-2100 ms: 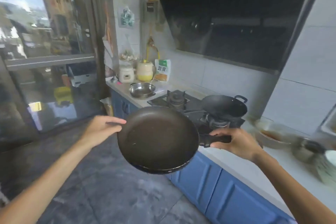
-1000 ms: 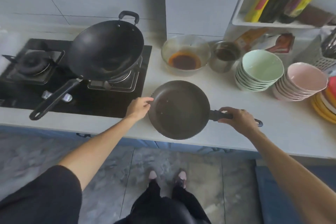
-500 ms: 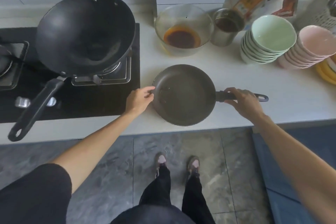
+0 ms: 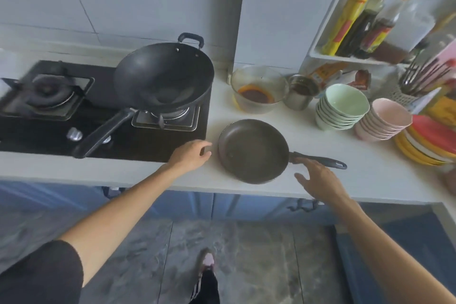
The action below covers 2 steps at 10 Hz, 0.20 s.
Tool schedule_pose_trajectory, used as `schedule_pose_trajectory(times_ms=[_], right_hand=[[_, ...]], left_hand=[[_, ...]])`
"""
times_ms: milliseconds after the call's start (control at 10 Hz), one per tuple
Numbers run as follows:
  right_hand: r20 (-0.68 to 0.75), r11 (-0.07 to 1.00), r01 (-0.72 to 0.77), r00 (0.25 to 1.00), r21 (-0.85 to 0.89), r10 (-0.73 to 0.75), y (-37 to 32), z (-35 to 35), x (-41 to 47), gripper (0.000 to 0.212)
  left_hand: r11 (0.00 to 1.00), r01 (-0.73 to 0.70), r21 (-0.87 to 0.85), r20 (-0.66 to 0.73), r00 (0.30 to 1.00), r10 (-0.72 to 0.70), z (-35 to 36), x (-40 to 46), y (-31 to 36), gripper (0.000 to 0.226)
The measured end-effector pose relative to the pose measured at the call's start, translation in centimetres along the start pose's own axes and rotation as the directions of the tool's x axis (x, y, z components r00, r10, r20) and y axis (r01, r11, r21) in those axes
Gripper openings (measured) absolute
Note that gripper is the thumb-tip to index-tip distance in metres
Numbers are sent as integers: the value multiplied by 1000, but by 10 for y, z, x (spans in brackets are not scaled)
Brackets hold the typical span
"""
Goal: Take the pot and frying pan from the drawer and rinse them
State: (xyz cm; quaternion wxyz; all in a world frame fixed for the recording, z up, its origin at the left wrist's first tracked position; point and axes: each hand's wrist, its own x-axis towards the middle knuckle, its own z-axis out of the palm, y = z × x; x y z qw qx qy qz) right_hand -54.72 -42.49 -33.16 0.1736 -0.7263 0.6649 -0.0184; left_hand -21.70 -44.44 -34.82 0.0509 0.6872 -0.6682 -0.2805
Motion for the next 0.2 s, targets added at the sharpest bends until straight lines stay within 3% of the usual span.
schedule_pose_trajectory(times_ms=[100,200], right_hand=[[-175,991,59,984,120,-37,-19,-36,-46,26],[-271,968,120,961,221,-57,-41,-74,-113,24]], left_hand=[[998,-30,50,-79,996,34,-32,-64,19,43],[987,-96,129,-279,951,129,-58,-141,43,40]])
